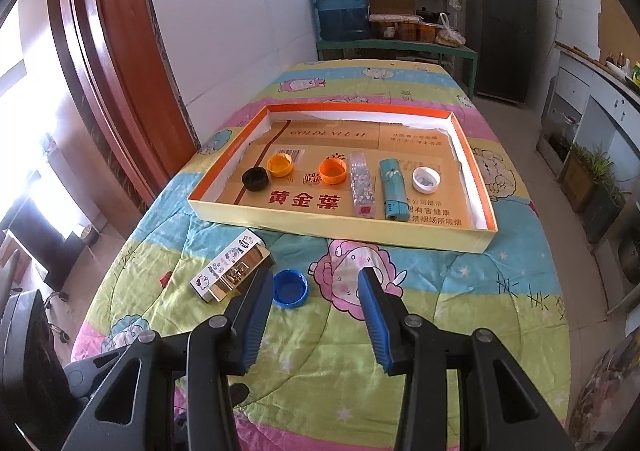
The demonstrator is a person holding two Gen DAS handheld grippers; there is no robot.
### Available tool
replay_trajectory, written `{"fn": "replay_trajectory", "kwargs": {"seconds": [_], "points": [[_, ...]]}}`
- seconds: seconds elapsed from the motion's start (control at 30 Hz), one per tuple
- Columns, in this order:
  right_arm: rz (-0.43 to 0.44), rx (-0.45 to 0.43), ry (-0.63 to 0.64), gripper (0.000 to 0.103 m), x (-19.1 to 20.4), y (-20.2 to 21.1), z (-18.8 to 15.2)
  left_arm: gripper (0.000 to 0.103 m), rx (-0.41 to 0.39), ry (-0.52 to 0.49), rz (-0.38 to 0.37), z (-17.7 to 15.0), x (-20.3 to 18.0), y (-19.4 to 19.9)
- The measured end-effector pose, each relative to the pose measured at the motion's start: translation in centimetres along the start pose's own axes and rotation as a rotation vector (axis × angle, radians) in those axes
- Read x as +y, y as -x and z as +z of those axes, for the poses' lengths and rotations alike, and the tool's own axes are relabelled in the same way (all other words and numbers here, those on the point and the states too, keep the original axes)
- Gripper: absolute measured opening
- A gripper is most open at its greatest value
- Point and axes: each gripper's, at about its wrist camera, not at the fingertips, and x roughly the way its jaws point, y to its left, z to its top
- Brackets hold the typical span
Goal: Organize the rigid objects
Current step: 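Grasp the red cap with the left tool while the right tool grasps the blue cap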
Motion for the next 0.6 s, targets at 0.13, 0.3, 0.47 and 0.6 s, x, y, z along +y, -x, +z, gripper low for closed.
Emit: {"fn": "replay_trajectory", "kwargs": {"seconds": [0.13, 0.3, 0.47, 0.6], "points": [[0.004, 0.019, 0.002, 0.044, -0.1, -0.7, -0.2, 0.022, -0.001, 0.010, 0.009, 0.1, 0.2, 0.0], [0.020, 0.057, 0.006, 0.044, -0.1, -1.9, -0.9, 0.014, -0.005, 0.043, -0.014, 0.1, 1.0, -0.1], [0.033, 0.067, 0.024, 0.044, 0.1, -2.6, -1.4, 0.013, -0.008, 0.058, -0.028, 0.1, 1.4, 0.1], [0.044, 0.070, 0.054, 0.044, 0.6, -3.1, -1.6, 0.013, -0.008, 0.065, -0.027, 0.1, 1.4, 0.3]]}}
